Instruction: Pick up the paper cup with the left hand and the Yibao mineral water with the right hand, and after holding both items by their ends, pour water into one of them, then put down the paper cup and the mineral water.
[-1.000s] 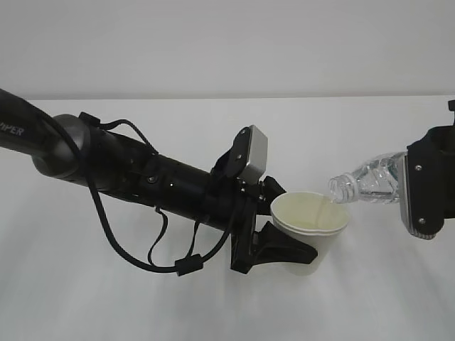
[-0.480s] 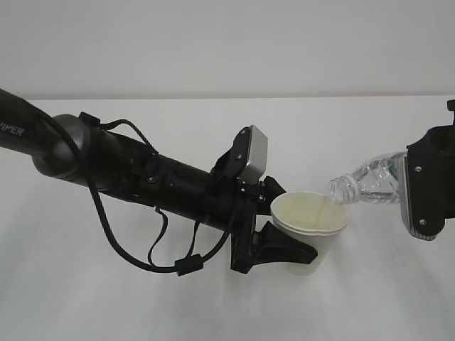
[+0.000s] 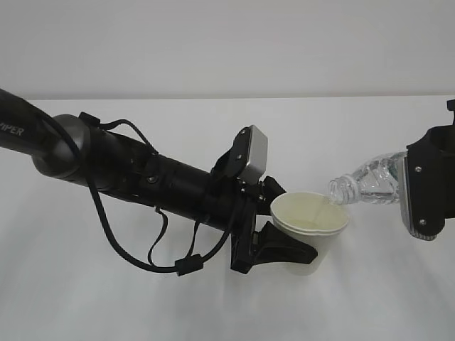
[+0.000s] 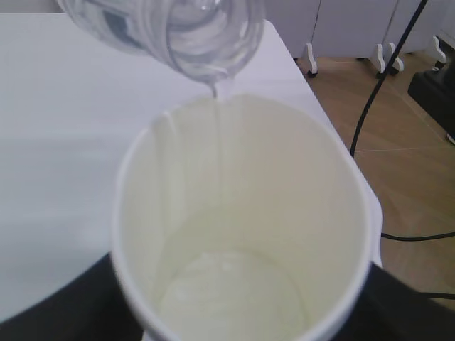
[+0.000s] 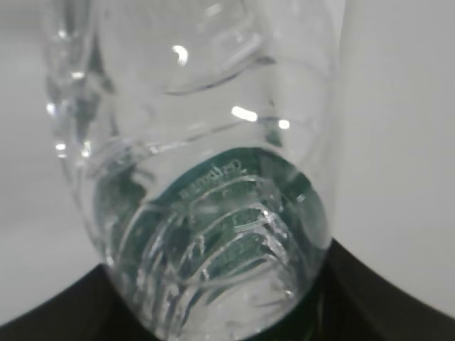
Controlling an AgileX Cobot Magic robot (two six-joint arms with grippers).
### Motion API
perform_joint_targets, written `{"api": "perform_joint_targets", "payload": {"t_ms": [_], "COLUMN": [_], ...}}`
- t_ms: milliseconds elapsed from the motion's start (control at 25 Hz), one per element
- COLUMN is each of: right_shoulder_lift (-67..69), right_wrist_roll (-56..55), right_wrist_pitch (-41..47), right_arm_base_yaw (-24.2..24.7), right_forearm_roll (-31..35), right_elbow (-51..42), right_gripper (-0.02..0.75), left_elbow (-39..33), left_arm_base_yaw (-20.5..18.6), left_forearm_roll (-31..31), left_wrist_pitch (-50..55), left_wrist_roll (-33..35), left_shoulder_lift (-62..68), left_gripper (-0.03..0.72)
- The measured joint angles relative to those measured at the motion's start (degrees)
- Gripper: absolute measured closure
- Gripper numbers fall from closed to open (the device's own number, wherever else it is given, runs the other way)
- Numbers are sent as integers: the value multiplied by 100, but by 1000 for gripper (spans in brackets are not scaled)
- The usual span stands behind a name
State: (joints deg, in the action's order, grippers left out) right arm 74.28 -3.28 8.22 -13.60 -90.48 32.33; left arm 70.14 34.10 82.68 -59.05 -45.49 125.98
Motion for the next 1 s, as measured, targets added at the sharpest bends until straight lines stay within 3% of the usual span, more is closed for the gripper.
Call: {"api": "perform_joint_targets", "payload": {"t_ms": [1000], "right_shoulder_lift": [0], "right_wrist_roll": [0], "right_wrist_pitch": [0], "right_arm_base_yaw": [0], "right_forearm_roll": [-44], "right_elbow": [0], "right_gripper": [307], "left_elbow": [0], "left_arm_base_yaw": [0], "left_forearm_roll": [0], "left_wrist_pitch": [9], "left_wrist_roll": [0], "left_shoulder_lift": [0], "left_gripper": [211]}}
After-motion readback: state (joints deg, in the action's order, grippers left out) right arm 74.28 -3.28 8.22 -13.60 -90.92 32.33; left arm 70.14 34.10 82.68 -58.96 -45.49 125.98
